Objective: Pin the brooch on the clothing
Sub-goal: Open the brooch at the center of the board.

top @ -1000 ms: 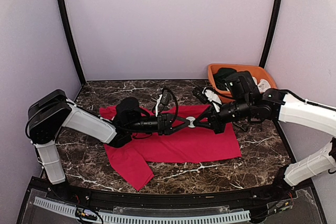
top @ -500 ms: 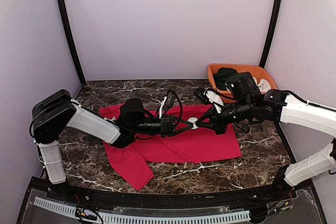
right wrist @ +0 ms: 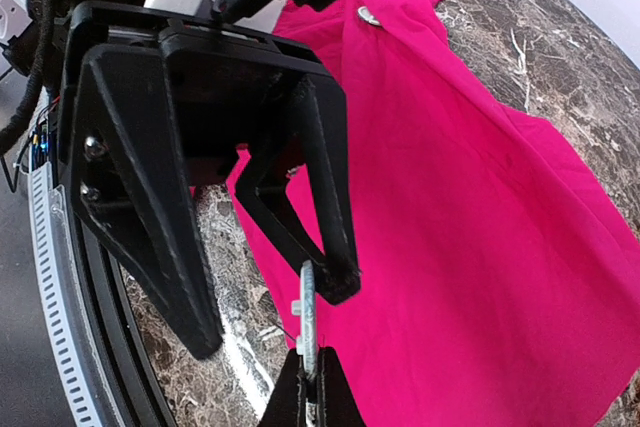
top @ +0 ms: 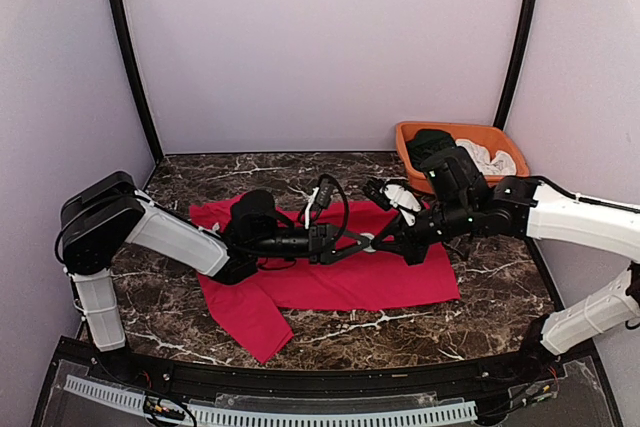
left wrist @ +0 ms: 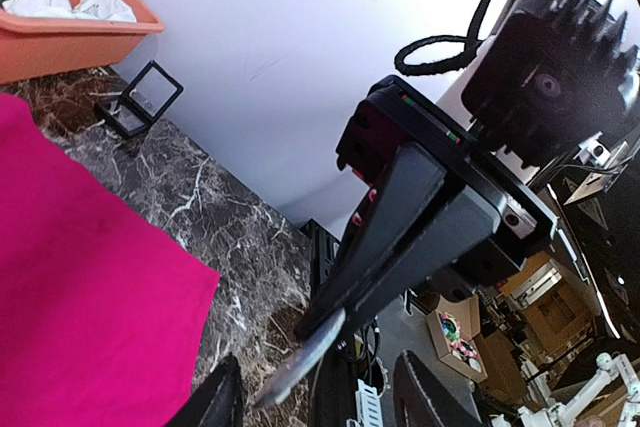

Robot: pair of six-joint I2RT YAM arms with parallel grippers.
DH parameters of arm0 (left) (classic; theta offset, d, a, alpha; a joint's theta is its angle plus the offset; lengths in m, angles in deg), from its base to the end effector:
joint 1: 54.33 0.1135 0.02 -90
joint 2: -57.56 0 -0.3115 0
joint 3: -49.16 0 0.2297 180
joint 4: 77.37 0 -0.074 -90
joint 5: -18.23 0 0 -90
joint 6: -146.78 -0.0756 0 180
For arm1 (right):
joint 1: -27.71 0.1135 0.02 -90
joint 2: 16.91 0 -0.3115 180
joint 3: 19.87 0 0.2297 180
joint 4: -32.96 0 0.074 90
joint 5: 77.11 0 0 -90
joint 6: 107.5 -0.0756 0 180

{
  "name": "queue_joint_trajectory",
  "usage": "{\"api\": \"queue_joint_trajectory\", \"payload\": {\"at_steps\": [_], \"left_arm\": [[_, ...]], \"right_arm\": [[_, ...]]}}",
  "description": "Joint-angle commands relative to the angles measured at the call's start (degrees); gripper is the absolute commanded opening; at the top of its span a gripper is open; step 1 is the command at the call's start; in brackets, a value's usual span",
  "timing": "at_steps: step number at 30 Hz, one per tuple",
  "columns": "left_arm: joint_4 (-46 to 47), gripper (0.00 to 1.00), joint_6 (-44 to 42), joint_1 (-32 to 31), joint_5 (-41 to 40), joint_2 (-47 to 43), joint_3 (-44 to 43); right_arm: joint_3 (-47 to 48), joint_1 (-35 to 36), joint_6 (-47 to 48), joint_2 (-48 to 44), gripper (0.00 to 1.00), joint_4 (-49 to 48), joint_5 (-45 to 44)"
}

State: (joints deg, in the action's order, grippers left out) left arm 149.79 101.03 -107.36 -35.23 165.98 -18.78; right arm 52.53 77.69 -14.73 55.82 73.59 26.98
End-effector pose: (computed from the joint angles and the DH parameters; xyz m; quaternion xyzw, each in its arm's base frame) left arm 0.2208 -0.3682 0.2756 0.2818 0.6114 -0.6702 0.3124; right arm 0.1585 0.2174 0.3131 -0.4467 0.7863 0.2672 0.3327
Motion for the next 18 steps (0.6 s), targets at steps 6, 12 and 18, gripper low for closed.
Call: {"api": "queue_joint_trajectory", "payload": {"at_steps": [6,12,18], "left_arm": [[1.93,0.54,-3.30,0.99,0.88,-8.22,8.11],[-3.69,0.53,-7.57,1.00,3.93,-7.10,4.11],[-8.58,0.44,-10.69,1.01,8.62,-6.83,1.57]], "right_arm": [[-1.89,-1.26,0.57,-2.87,0.00,-0.58,4.71],[-0.89,-1.28,1.72,-1.98,0.00,1.53,13.26],[0.10,-1.29,2.74,-1.47,0.00,3.96,16.61]]}}
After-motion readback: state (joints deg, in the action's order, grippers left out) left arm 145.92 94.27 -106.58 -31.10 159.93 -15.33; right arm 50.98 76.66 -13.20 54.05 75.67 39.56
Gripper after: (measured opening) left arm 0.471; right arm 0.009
